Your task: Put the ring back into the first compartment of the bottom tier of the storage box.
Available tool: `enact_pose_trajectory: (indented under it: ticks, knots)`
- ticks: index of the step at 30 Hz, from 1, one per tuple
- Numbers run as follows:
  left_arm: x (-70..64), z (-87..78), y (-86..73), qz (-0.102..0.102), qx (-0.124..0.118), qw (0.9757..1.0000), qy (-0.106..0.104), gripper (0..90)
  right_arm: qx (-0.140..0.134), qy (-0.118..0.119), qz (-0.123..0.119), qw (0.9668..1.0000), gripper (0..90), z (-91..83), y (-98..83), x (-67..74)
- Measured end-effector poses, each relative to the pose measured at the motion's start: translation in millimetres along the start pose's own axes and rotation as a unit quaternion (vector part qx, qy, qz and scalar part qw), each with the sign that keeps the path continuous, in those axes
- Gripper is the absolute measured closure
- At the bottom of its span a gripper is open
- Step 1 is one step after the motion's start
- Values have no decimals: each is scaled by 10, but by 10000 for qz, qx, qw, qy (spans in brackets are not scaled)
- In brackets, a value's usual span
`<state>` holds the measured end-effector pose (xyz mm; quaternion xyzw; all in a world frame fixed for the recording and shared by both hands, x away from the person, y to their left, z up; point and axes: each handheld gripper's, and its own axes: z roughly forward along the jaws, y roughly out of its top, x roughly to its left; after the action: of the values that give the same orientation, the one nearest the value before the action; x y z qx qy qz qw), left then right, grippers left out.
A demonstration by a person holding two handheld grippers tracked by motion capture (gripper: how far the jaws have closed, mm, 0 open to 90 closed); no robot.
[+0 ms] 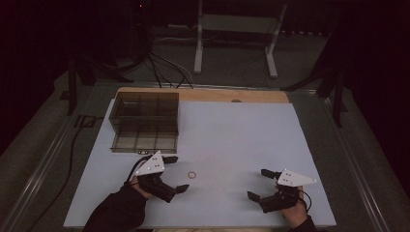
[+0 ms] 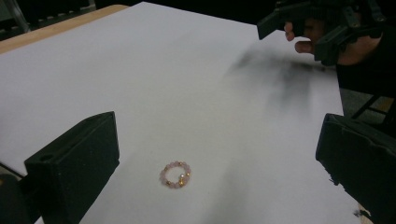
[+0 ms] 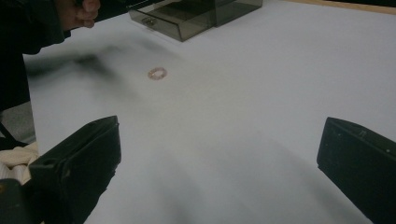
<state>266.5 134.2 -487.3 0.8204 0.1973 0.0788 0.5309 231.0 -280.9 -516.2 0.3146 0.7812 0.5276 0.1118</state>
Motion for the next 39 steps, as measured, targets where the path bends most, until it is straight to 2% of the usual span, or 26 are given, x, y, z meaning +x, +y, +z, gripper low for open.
enact_pose_trajectory:
  ticks: [4,7,14,17,21,24,25,31,32,36,39]
  knots:
    - [8,41,-1,-8,4,10000,90,7,4,12,-2,10000,0,4,0,0]
    - [28,64,6,-92,-22,9999,113,7,5,13,-3,10000,0,5,0,1]
    - [71,108,16,-199,51,9992,328,16,6,10,2,10000,0,2,0,0]
    - [94,153,13,-315,182,9986,389,18,8,17,2,10000,0,2,0,3]
    - [93,199,16,-335,330,9978,469,45,8,5,0,10000,0,1,-1,1]
    - [98,221,19,-382,380,9975,456,58,6,14,0,10000,0,2,-1,1]
    - [94,250,22,-385,469,9970,490,67,8,13,-3,10000,0,2,-1,2]
    - [70,312,24,-391,586,9960,542,89,9,13,1,10000,0,1,-1,2]
    - [63,328,33,-399,633,9948,687,133,10,13,1,10000,0,1,-1,3]
    - [67,362,32,-456,723,9931,803,166,13,16,-3,10000,0,2,-2,3]
    - [67,379,29,-479,768,9926,811,170,14,15,-7,10000,0,2,-3,2]
